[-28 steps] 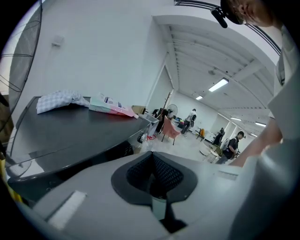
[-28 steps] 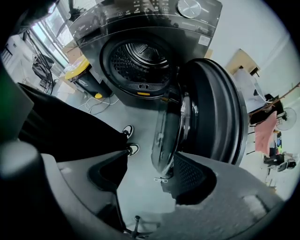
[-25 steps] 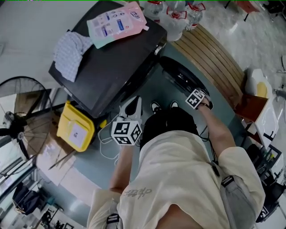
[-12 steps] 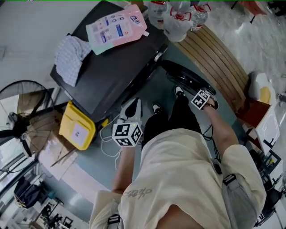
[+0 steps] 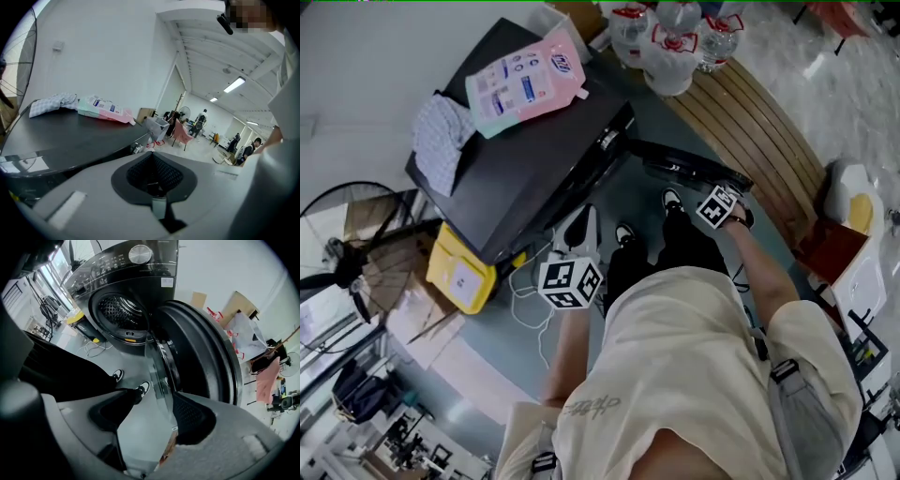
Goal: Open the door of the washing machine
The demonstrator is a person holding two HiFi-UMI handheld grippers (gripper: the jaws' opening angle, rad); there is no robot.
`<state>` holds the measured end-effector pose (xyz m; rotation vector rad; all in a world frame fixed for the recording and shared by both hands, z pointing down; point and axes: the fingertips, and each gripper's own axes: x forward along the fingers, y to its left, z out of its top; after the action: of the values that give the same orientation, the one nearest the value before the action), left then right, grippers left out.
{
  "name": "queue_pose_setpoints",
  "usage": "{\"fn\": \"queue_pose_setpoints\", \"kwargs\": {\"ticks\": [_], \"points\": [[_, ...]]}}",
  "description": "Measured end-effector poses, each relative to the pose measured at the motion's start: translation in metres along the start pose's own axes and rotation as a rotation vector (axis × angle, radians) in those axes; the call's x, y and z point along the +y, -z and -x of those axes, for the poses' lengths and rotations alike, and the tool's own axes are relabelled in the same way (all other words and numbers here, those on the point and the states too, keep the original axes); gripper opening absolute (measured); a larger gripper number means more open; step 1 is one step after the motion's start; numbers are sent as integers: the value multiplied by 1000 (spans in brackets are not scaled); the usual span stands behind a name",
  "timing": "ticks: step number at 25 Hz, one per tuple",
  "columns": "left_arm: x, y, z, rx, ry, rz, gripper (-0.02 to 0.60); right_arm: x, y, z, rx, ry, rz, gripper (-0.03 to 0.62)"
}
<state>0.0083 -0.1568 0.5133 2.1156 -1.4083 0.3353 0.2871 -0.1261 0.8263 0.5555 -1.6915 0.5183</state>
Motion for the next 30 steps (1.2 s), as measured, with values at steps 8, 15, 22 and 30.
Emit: {"fn": "queue_pose_setpoints", "kwargs": {"ticks": [8, 15, 22, 30], "points": [[-22, -9, -19, -23, -63, 20, 18, -48, -5, 5, -24, 9, 61, 304], [-23, -15, -20, -53, -143, 51, 18, -85, -14, 6, -24, 17, 121, 308], [-24, -11, -14, -69, -215, 86, 18, -117, -28, 7, -28, 24, 162, 310], [-31, -5, -10, -75, -272, 116, 18, -146, -45, 4, -43, 42, 208, 324]]}}
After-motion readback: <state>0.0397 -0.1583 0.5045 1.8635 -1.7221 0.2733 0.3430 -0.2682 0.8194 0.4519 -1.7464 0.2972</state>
